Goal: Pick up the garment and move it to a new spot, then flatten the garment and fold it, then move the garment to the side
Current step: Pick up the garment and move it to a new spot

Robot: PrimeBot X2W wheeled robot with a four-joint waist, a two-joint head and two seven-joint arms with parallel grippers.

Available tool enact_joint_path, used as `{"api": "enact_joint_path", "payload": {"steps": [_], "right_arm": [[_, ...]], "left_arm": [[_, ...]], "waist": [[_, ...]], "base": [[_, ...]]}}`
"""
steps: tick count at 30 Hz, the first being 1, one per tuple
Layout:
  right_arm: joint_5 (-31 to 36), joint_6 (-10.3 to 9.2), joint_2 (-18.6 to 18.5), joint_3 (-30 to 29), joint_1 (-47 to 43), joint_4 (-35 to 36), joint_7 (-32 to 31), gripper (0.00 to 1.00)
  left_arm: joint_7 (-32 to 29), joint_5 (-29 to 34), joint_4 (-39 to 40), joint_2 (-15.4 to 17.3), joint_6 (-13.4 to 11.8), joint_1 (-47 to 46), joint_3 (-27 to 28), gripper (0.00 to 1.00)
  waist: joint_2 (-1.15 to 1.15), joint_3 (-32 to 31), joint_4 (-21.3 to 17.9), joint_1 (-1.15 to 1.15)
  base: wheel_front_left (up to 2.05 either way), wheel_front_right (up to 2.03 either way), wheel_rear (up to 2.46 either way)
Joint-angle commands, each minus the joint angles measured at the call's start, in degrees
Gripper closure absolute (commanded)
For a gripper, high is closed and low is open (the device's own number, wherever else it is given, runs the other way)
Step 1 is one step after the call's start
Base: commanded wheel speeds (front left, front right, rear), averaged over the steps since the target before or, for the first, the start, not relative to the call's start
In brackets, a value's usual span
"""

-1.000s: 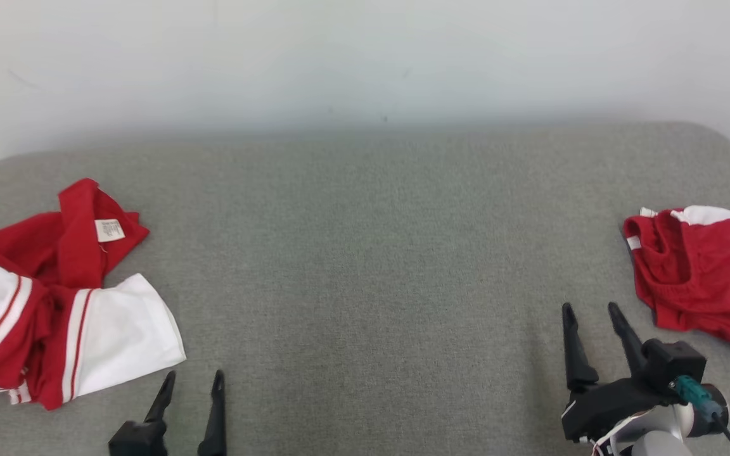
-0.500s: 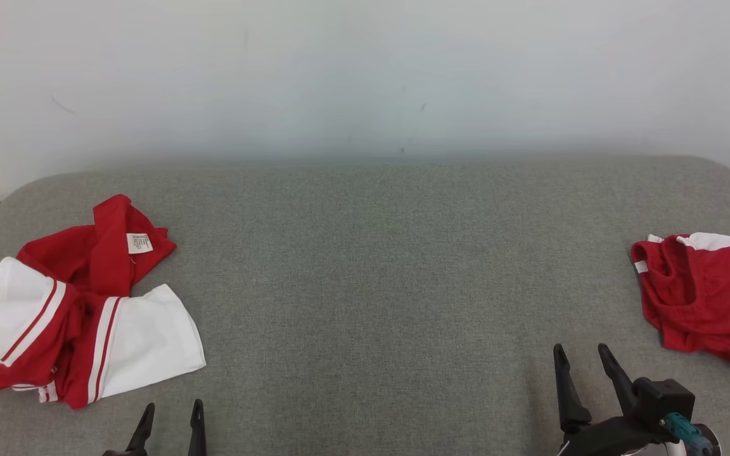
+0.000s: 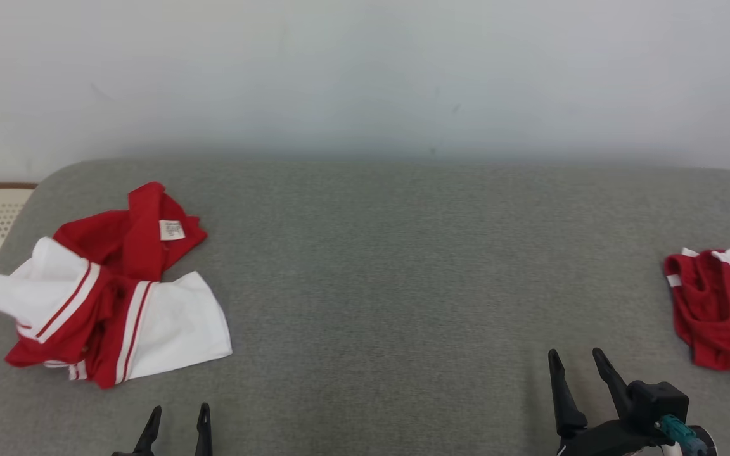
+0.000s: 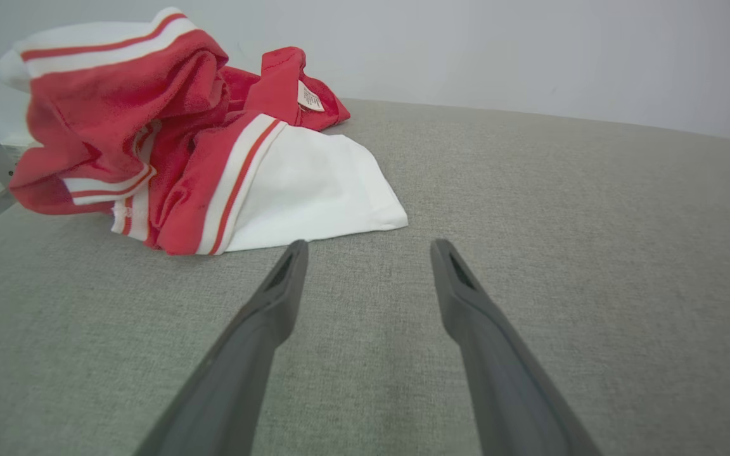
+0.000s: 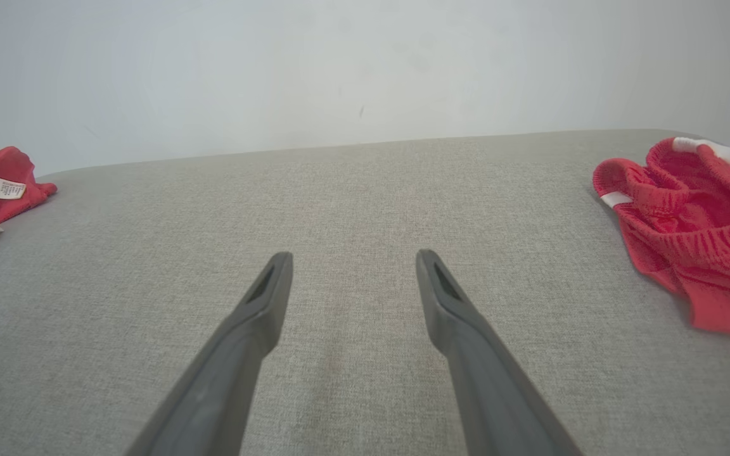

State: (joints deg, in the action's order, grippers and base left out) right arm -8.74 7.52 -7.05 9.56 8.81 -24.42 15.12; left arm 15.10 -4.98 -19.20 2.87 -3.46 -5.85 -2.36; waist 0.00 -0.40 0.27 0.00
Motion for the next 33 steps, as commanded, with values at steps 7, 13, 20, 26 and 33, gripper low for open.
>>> {"api": "enact_joint_path", "payload": {"steps": [7,13,20,26,33], "right_arm": [[-0.86,-0.06,-0.26,1.29,0.89,-0.36,0.02,0.0],[-1.11,-0.06,-0.31,2.36,1.5,-0.56,0.02,0.0],[-1.44,-0.06,-0.42,3.4,2.85,-0.75,0.02,0.0],[-1.63,-0.06,-1.19,3.87,3.87,-0.51,0.02,0.0],[-1.59,-0.06,-2.78,3.99,5.83,-0.74,0.02,0.0]], "left_arm": [[0.06,-0.09,-0.72,0.08,0.03,1.08,0.59,0.0],[0.06,-0.2,-0.37,0.07,0.02,1.07,1.12,0.0],[0.06,-1.3,-0.9,0.06,1.76,-0.19,2.31,0.0],[0.06,0.01,-2.14,0.16,2.91,-3.36,3.35,0.0],[0.06,1.58,-4.2,2.68,4.93,-11.69,5.68,0.0]], "waist": [[0.0,1.26,8.84,0.0],[0.0,2.53,14.52,0.0],[0.0,4.23,17.21,0.0],[0.0,6.64,16.67,0.0],[0.0,10.98,14.34,0.0]], "base": [[0.0,0.0,0.0],[0.0,0.0,0.0],[0.0,0.0,0.0],[0.0,0.0,0.0],[0.0,0.0,0.0]]}}
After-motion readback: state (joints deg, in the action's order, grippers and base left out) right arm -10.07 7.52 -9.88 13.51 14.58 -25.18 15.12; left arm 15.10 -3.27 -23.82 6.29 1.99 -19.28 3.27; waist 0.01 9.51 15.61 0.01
